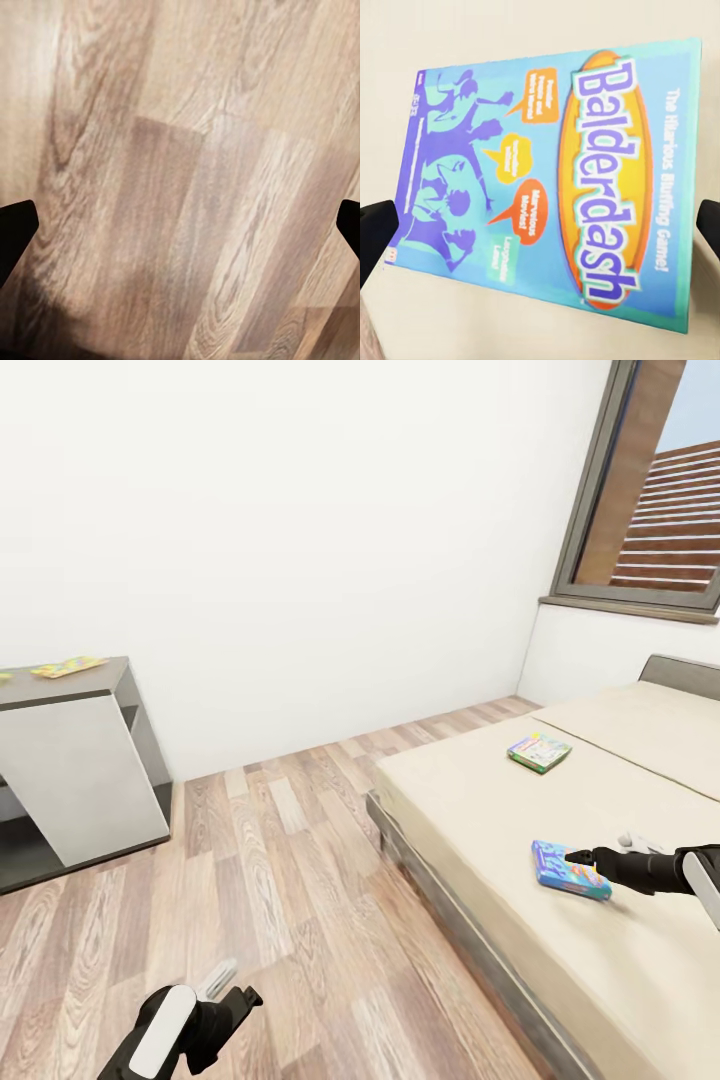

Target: Put all the toys in the child's room - the three board games (two on the bed and one on the table), the two jigsaw puzzles on the table, and the tennis ball on the table - inside the toy box on the table in the child's room.

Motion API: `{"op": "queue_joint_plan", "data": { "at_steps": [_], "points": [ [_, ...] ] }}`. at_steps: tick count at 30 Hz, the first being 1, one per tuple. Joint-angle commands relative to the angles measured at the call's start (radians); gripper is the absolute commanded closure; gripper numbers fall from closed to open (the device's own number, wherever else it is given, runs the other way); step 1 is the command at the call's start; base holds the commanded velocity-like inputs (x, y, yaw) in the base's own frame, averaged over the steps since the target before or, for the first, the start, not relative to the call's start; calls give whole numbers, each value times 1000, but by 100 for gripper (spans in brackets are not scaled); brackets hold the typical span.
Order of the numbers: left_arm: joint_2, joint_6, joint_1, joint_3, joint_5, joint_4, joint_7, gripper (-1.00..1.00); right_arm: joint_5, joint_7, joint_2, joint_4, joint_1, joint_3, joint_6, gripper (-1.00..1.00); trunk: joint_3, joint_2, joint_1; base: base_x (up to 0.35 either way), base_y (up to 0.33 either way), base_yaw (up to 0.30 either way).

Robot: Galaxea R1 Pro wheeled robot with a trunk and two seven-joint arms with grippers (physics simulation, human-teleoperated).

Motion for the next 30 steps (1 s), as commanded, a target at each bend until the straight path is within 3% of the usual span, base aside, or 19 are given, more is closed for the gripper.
{"op": "queue_joint_plan", "data": {
  "at_steps": [1, 7, 16, 30],
  "points": [
    [0, 2, 0, 1, 11, -1, 9, -100, 3, 4, 0, 0, -1, -3, 5, -100, -1, 0, 0, 0, 0, 6],
    [0, 2, 7, 1, 8, -2, 6, -100, 3, 4, 0, 0, -1, -3, 5, -100, -1, 0, 0, 7, 0, 2],
    [1, 2, 15, 1, 2, -3, -23, -100, 3, 4, -1, 0, -1, -3, 5, -100, -1, 0, 0, 207, 48, 18],
    [1, 2, 15, 1, 1, -3, -25, -100, 3, 5, -1, 0, -2, -4, 5, -100, 3, 0, 0, 23, 7, 237]
  ]
}}
